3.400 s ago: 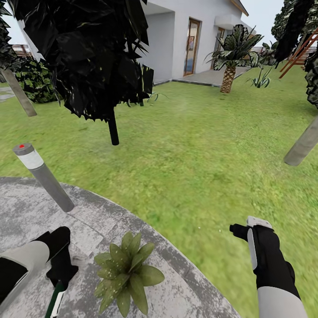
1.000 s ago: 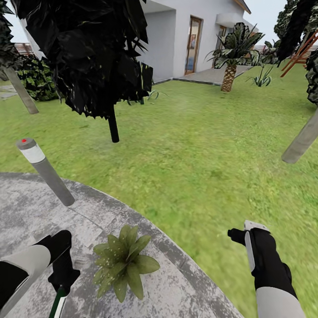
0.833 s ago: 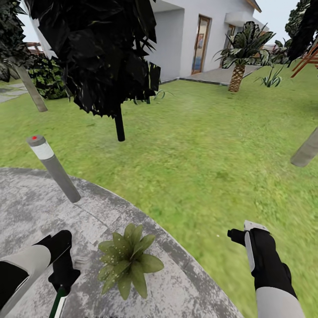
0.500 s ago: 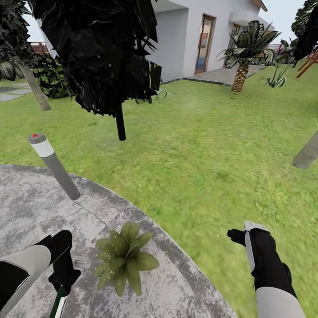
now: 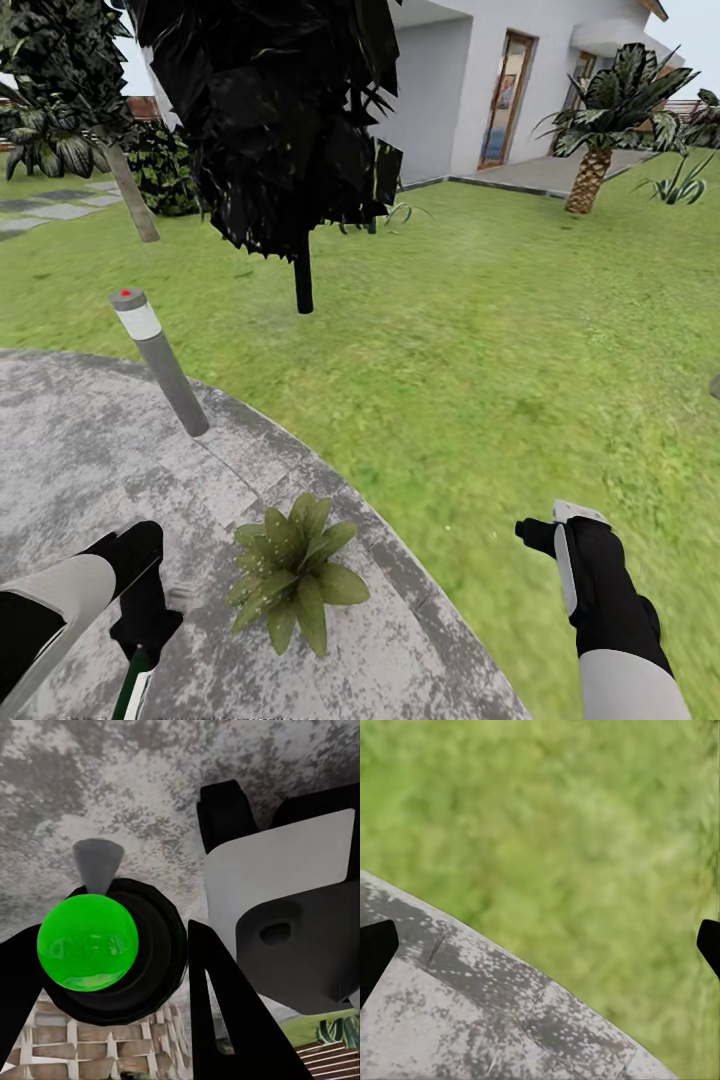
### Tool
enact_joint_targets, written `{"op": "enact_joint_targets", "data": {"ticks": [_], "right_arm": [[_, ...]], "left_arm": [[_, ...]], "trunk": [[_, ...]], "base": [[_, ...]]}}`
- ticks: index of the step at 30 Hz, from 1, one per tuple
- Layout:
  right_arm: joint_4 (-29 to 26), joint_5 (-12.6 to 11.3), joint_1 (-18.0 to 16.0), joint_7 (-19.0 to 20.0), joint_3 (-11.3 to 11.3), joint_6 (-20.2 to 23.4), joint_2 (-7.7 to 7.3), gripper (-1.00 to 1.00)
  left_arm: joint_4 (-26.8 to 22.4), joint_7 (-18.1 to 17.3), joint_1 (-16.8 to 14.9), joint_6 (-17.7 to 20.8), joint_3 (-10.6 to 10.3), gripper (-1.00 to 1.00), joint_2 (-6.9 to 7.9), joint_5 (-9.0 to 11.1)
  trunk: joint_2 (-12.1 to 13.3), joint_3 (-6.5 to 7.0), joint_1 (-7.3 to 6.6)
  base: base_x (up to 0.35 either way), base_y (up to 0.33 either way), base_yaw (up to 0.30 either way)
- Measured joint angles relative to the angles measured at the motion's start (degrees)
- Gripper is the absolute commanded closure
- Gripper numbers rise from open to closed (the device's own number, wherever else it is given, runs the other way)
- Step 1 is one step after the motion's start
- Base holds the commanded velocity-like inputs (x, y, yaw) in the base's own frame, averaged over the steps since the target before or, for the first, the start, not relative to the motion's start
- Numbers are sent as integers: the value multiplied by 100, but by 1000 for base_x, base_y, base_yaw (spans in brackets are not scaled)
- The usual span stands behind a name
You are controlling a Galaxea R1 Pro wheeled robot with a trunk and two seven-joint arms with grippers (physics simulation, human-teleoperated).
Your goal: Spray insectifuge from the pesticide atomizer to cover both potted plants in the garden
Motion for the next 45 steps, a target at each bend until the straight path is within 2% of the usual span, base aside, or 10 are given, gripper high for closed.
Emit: {"op": "enact_joint_targets", "data": {"ticks": [11, 22, 31, 34, 45], "right_arm": [[-6, -1, 2, 9, 0, 1, -9, -100], [-8, 2, 2, 9, 0, 0, -9, -100], [-8, 1, 2, 10, -1, 3, -8, -100], [-8, 1, 3, 10, -1, 3, -8, -100], [-6, -10, 2, 11, -1, 1, -10, -100]], "left_arm": [[-2, 0, 1, 2, 2, 100, -1, 1], [-14, 7, -5, 3, -20, 100, -2, -17], [-19, 8, -27, 4, -26, 100, -301, -33], [-19, 8, -27, 3, -36, 100, -316, -42], [2, 8, -29, 6, -56, 100, -309, -50]], "trunk": [[0, 0, 0], [0, -22, 0], [0, -28, 0], [0, -28, 0], [0, -18, -1]], "base": [[0, -239, 15], [0, -11, 238], [0, -267, 22], [0, -308, 0], [44, -29, -53]]}}
